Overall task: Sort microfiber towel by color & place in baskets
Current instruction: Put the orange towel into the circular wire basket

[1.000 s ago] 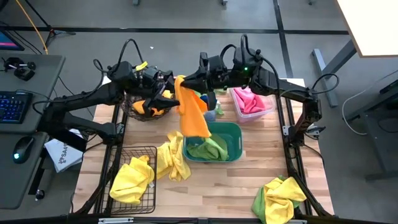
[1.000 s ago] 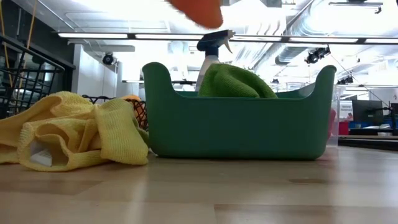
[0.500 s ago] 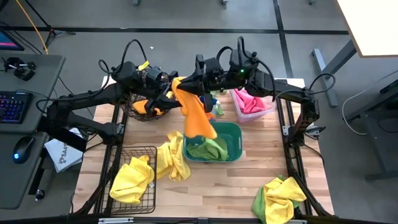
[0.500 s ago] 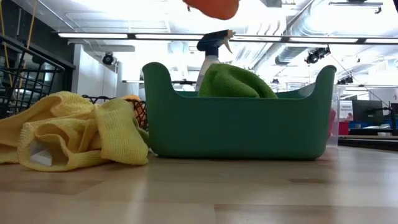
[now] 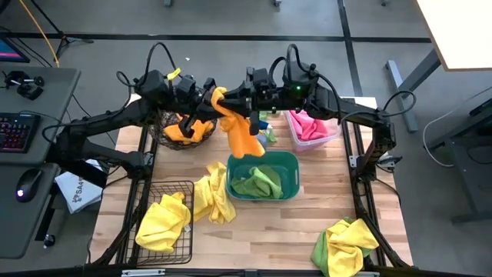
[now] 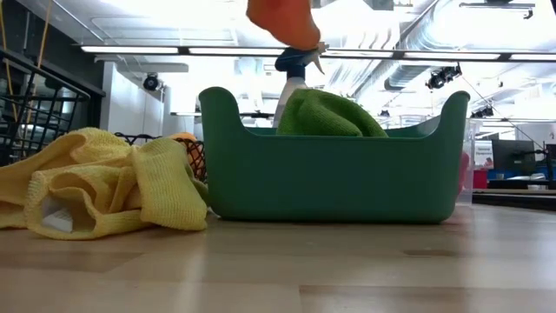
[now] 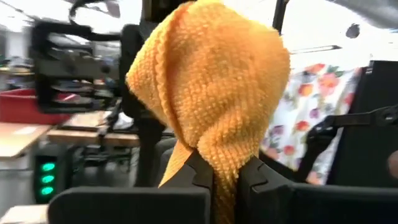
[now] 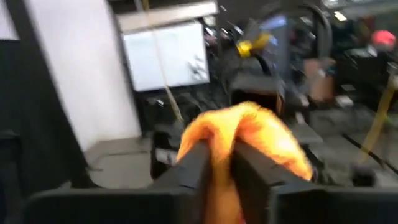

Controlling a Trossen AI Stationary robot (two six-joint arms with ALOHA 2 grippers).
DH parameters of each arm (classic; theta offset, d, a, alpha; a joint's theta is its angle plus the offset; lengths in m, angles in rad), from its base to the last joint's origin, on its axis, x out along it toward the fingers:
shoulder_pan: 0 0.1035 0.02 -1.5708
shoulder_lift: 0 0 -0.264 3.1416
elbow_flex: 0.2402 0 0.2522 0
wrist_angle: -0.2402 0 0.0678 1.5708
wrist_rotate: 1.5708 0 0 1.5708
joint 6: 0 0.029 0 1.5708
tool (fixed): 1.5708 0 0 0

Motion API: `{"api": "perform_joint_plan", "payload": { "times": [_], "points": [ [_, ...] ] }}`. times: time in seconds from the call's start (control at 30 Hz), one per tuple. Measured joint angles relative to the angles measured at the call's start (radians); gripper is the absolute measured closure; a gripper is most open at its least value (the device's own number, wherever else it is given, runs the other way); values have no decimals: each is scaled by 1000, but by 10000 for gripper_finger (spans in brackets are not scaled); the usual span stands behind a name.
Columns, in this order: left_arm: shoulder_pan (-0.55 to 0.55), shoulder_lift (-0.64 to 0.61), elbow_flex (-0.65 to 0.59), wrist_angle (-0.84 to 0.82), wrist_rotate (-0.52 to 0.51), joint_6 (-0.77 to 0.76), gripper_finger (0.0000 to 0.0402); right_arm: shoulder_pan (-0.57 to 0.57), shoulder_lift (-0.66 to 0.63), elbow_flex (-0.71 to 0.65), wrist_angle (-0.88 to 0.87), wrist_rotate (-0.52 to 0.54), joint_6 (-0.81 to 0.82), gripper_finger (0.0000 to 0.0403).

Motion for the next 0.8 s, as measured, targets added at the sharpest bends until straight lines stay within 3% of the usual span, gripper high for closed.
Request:
{"api": "perform_joint_plan", "payload": {
  "times": [0.23,0.37,0.6,0.8],
  "points": [
    [158,-79,0,-218,-18,93,400,-8,-61,-1,-293,193,-88,180],
    [253,-139,0,-366,-81,165,400,-24,-117,-1,-463,255,-103,124],
    [388,-245,-24,-567,-280,266,401,-32,-205,-1,-821,453,-68,110],
    [455,-334,-188,-569,-396,238,401,-32,-258,-35,-986,575,-11,109]
  ]
}}
